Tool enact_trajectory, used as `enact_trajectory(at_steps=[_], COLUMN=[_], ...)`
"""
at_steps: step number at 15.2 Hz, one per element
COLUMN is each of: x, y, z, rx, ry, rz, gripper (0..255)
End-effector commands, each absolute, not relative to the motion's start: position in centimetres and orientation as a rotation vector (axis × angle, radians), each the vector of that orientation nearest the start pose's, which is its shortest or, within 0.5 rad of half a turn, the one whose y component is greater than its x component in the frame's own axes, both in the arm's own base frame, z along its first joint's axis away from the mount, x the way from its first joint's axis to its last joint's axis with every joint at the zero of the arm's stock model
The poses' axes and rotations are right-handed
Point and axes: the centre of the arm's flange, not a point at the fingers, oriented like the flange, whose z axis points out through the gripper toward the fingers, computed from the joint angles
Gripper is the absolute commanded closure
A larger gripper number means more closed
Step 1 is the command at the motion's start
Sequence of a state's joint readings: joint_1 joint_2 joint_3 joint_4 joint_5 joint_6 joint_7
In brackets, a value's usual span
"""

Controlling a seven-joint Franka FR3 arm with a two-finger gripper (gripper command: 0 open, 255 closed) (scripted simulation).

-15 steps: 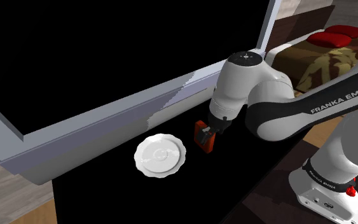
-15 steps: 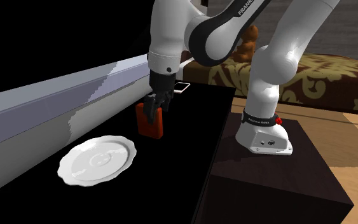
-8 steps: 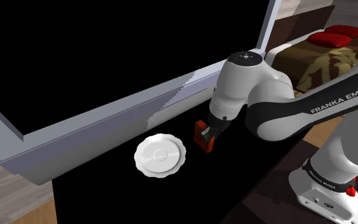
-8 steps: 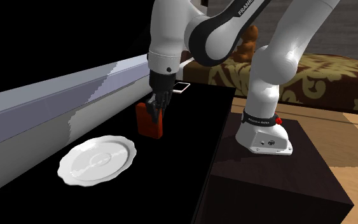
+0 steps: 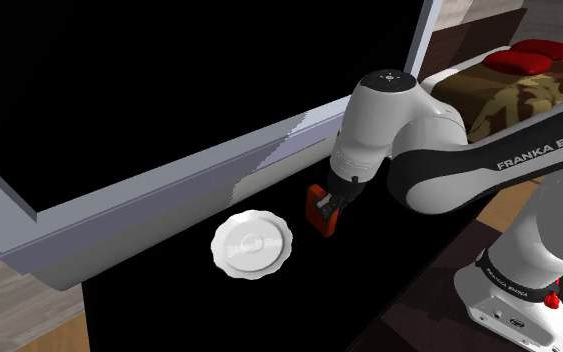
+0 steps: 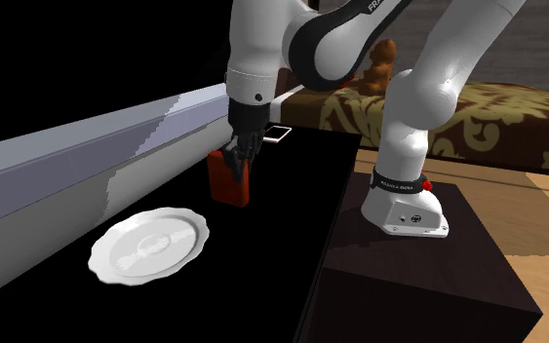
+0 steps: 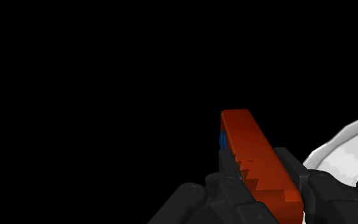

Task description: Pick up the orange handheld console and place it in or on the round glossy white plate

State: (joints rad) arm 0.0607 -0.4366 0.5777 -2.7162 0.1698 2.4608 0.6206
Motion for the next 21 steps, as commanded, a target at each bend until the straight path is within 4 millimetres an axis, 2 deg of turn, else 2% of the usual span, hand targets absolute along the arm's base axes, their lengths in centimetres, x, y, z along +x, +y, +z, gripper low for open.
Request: enact_trajectory(at_steps=[1, 13, 21], x=[32.4, 32.4, 37.3], y=[22.4, 22.4, 31.6], z=[36.2, 42.3, 43.7], rx=[-3.144, -3.144, -3.144], ry=[0.217, 0.217, 0.217], rz=[-0.276, -0.276, -0.276], gripper=[255, 255, 255])
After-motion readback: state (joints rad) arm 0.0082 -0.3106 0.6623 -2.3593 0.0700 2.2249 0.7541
